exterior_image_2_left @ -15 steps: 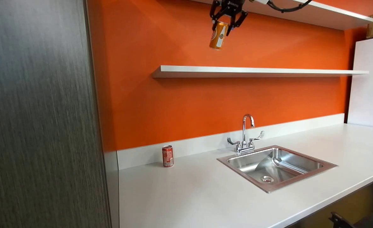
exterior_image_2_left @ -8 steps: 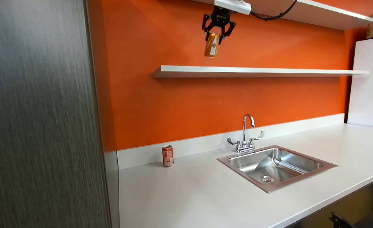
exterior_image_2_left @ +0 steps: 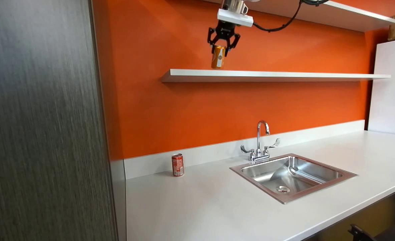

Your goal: Put the orange can on the bottom shelf.

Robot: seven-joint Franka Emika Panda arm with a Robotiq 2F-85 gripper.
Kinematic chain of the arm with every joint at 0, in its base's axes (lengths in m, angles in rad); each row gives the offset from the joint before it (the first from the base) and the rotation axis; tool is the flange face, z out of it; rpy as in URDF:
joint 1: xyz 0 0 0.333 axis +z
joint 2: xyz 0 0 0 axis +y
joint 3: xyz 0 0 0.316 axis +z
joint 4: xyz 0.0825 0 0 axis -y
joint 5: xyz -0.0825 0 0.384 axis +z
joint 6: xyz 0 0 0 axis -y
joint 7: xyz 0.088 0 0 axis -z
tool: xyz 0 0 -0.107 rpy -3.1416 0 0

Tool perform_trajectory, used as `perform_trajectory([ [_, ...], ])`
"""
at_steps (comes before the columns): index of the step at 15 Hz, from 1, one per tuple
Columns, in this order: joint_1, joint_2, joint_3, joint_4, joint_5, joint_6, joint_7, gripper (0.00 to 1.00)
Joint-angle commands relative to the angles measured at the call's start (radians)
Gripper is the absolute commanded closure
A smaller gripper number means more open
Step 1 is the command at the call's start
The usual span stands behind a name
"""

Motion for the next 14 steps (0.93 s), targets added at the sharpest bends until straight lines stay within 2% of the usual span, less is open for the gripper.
perform_trajectory([
  [1,0.02,0.094,-0.016,0.157,-0.032,-0.08,0.034,0.6],
  [11,0.023,0.226,-0.027,0.347,-0.068,-0.186,0.047,0.6],
  [13,0.024,0.244,-0.028,0.376,-0.07,-0.2,0.056,0.09],
  [14,0.024,0.252,-0.029,0.388,-0.068,-0.208,0.059,0.08],
])
